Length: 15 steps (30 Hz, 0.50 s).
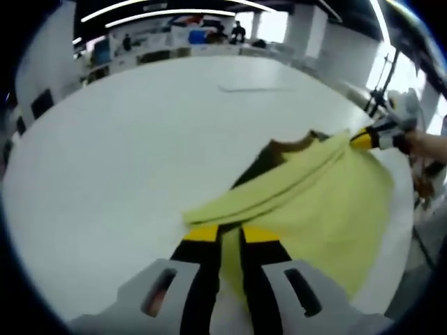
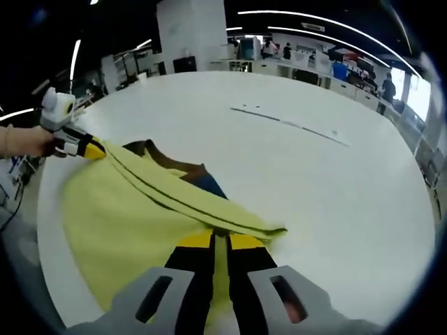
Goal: Fold the garment on the visible template until the final outline fits inside the template.
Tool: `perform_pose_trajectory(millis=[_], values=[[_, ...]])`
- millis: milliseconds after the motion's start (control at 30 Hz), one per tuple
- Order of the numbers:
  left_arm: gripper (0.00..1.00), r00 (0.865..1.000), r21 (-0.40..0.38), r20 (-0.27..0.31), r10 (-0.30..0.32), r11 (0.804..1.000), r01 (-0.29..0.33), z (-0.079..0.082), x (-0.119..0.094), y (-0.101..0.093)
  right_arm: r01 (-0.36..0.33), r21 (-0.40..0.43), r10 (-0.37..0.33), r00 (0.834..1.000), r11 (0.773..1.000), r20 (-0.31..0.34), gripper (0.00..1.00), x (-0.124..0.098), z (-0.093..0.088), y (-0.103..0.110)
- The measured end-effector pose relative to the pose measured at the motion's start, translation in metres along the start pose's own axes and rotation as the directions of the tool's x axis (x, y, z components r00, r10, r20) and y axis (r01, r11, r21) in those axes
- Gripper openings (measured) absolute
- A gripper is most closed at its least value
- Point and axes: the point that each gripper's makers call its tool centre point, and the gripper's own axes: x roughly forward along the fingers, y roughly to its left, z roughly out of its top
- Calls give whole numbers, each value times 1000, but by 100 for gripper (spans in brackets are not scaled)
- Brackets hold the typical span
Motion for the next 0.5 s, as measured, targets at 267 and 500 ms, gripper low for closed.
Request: perform_pose_trajectory(millis=[267, 500], values=[[6, 1000, 5, 8, 4, 1000, -4, 11, 8, 6, 6, -9, -6, 1000, 1000, 0, 7, 8, 8, -9], [6, 1000, 11, 3, 6, 1000, -6, 17, 15, 12, 14, -23, -14, 1000, 1000, -10, 6, 15, 12, -18]])
